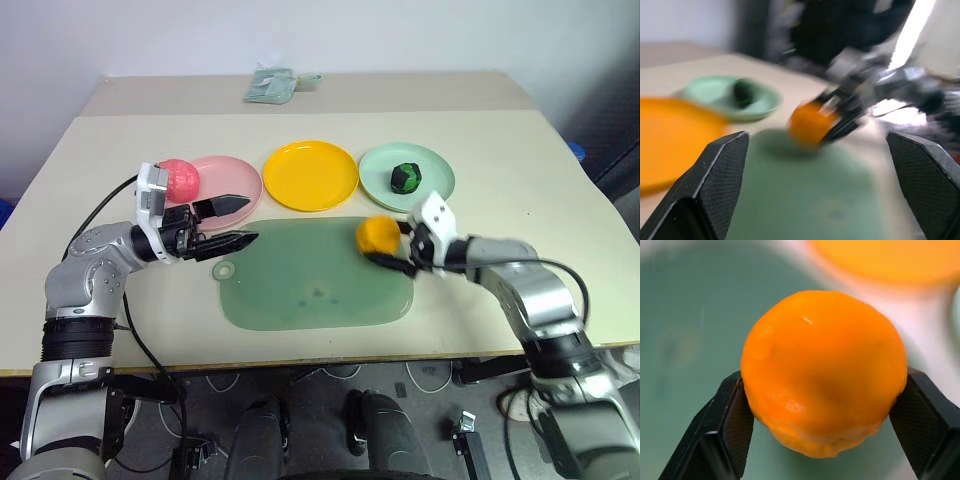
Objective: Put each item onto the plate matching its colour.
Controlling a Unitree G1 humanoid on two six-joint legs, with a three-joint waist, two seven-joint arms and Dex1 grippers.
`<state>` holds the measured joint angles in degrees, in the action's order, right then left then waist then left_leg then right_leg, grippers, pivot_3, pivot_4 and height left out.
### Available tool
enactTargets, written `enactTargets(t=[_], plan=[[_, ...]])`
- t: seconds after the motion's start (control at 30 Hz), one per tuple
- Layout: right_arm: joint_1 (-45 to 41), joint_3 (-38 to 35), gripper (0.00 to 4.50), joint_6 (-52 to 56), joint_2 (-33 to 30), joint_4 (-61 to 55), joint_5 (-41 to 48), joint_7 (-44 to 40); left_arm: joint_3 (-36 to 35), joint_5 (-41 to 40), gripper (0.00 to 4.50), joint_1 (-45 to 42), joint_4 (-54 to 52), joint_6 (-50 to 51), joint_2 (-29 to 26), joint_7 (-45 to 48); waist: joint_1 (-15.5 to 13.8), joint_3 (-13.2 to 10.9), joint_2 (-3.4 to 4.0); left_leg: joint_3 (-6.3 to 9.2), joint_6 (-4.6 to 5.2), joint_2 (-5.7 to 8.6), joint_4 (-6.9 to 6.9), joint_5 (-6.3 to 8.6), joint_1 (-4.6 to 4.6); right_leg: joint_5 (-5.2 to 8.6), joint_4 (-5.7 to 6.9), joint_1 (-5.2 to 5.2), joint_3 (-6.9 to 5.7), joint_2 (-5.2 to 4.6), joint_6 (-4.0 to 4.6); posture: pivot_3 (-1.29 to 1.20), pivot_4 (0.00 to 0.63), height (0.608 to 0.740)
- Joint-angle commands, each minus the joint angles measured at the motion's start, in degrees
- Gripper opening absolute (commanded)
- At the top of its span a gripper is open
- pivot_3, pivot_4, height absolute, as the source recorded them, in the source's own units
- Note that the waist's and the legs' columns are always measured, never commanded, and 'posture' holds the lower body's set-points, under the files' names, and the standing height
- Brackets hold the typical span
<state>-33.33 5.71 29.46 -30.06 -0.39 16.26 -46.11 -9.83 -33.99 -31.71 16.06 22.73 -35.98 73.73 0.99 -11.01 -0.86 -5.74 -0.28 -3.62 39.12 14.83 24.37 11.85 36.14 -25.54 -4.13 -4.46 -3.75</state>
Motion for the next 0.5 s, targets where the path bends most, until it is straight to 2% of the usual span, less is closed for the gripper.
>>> enactTargets(t=[0.03, 0.13, 0.33, 0.4, 0.43, 0.5], plan=[[-9.0, 0.9, 3.17, -7.4, 5.2, 9.0, -4.4, 4.8, -0.6, 5.9, 4.50, -1.6, 3.3, -7.8, 1.7, -8.0, 0.0, 0.0, 0.00, 0.00, 0.00, -0.01, -0.01, 0.00, 0.00, 0.01, -0.01, 0.01, 0.00, 0.01, 0.00, 0.00, 0.150, 0.740], [-17.2, 3.9, 3.17, -15.8, 10.1, 21.3, -10.9, 9.2, -1.3, 8.7, 4.50, -2.4, 5.0, -11.8, 4.4, -14.6, -0.1, 0.0, 0.00, -0.05, 0.00, 0.00, -0.01, 0.00, 0.03, 0.00, -0.03, -0.01, 0.00, -0.02, 0.00, 0.00, 0.150, 0.740], [-30.1, 1.4, 3.17, -28.7, 20.3, 52.5, -12.6, 13.5, -3.1, 6.9, 4.50, 1.5, -4.7, -11.0, 10.0, -24.5, -0.2, 0.0, -0.01, -0.08, 0.01, 0.02, -0.06, 0.01, 0.11, -0.02, -0.04, -0.03, 0.00, -0.06, -0.03, 0.00, 0.150, 0.740], [-31.6, 0.3, 4.22, -30.5, 21.6, 57.7, -12.0, 12.3, -2.7, 6.7, 4.50, 3.8, -8.4, -9.9, 10.7, -25.9, -0.2, 0.0, -0.01, -0.09, 0.01, 0.03, -0.07, 0.01, 0.11, -0.02, -0.04, -0.02, 0.00, -0.10, -0.04, 0.00, 0.150, 0.740], [-32.1, 0.0, 4.48, -31.4, 21.9, 59.5, -12.1, 12.1, -2.5, 6.6, 4.50, 4.8, -9.9, -9.5, 10.9, -26.5, -0.1, 0.0, 0.00, -0.10, 0.01, 0.03, -0.08, 0.01, 0.10, -0.03, -0.05, -0.02, 0.00, -0.11, -0.05, 0.00, 0.150, 0.740], [-32.5, -0.3, 4.48, -32.6, 22.3, 61.9, -12.9, 12.2, -2.5, 6.0, 4.50, 6.5, -12.3, -8.8, 11.1, -27.4, -0.1, 0.0, 0.00, -0.10, 0.01, 0.03, -0.07, 0.01, 0.10, -0.04, -0.03, -0.01, 0.00, -0.12, -0.07, 0.00, 0.150, 0.740]])
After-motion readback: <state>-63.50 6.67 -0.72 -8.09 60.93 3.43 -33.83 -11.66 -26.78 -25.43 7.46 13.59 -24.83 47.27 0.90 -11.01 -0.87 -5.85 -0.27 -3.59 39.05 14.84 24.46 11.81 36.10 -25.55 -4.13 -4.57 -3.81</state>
